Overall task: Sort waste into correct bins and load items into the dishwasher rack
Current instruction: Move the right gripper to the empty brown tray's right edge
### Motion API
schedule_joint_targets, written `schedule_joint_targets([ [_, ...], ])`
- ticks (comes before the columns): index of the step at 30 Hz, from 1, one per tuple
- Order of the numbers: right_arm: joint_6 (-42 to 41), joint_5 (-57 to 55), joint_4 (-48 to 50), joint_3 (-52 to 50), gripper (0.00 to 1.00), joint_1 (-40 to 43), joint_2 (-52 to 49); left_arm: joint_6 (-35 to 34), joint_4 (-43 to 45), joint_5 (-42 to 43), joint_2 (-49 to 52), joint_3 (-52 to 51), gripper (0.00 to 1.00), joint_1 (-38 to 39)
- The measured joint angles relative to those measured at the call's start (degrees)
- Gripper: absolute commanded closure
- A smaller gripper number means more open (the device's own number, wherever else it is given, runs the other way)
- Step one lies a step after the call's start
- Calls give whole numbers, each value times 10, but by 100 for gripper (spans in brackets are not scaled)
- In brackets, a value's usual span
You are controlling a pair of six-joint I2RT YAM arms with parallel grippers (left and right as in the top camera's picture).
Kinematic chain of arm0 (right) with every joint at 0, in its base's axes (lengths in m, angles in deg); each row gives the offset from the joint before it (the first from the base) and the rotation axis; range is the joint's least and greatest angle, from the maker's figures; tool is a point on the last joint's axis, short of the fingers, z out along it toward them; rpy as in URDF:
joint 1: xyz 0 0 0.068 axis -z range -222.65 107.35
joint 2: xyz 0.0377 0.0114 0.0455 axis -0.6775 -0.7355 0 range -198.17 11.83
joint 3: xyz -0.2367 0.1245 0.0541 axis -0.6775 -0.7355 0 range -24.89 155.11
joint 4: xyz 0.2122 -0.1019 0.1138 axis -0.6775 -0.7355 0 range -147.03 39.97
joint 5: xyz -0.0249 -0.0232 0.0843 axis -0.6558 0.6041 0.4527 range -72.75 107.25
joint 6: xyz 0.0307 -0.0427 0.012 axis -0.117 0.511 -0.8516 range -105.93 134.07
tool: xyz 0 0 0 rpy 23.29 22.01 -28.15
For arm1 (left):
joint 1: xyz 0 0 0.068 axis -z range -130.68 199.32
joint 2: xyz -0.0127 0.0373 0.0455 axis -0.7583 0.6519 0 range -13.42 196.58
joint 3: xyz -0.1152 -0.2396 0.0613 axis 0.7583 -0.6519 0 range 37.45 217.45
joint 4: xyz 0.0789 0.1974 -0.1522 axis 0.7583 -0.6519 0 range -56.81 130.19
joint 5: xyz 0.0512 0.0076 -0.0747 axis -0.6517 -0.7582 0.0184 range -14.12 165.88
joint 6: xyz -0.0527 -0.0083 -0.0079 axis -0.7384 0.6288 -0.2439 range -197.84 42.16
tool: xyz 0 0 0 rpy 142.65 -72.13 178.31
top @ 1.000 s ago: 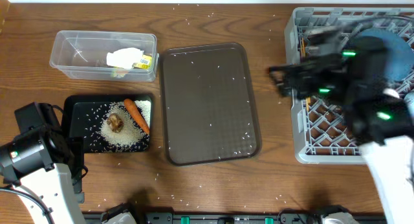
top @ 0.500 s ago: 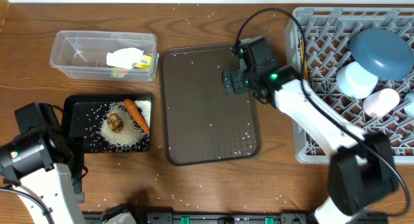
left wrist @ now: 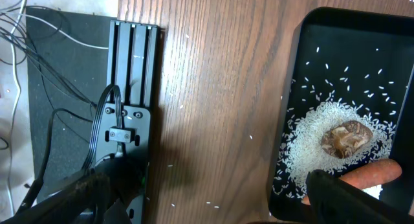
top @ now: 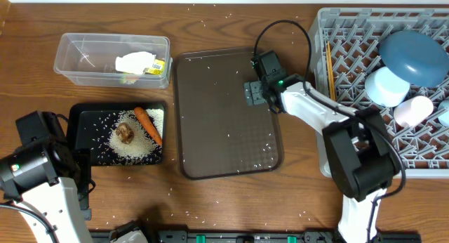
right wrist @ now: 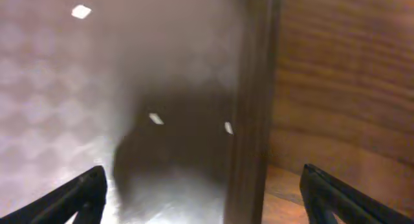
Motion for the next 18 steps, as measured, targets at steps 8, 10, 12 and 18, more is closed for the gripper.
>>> schedule_joint_targets([
  [8,-11,-19,-4,0,45,7,-7,0,0,0,0,0,2,0],
  [10,-15,-20,-8,0,51,16,-7,0,0,0,0,0,3,0],
  [12,-18,-22,-12,0,55,26,-7,0,0,0,0,0,2,0],
  [18,-24,-18,-22,2,64,42,-7,0,0,0,0,0,2,0],
])
